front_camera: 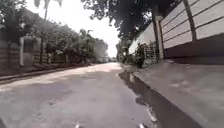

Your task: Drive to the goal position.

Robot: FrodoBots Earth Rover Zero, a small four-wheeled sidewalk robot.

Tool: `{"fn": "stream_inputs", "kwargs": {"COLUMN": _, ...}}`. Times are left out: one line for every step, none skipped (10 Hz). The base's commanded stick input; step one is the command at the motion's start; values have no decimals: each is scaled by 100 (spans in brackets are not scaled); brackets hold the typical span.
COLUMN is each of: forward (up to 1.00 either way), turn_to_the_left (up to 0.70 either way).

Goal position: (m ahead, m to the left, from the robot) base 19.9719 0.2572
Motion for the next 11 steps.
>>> {"fn": "stream_inputs", "kwargs": {"forward": 85, "turn_to_the_left": 0}}
{"fn": "stream_inputs", "kwargs": {"forward": 85, "turn_to_the_left": 0}}
{"fn": "stream_inputs", "kwargs": {"forward": 85, "turn_to_the_left": 0}}
{"fn": "stream_inputs", "kwargs": {"forward": 85, "turn_to_the_left": 0}}
{"fn": "stream_inputs", "kwargs": {"forward": 85, "turn_to_the_left": 0}}
{"fn": "stream_inputs", "kwargs": {"forward": 85, "turn_to_the_left": 0}}
{"fn": "stream_inputs", "kwargs": {"forward": 85, "turn_to_the_left": 0}}
{"fn": "stream_inputs", "kwargs": {"forward": 85, "turn_to_the_left": 0}}
{"fn": "stream_inputs", "kwargs": {"forward": 85, "turn_to_the_left": 0}}
{"fn": "stream_inputs", "kwargs": {"forward": 85, "turn_to_the_left": 0}}
{"fn": "stream_inputs", "kwargs": {"forward": 85, "turn_to_the_left": 0}}
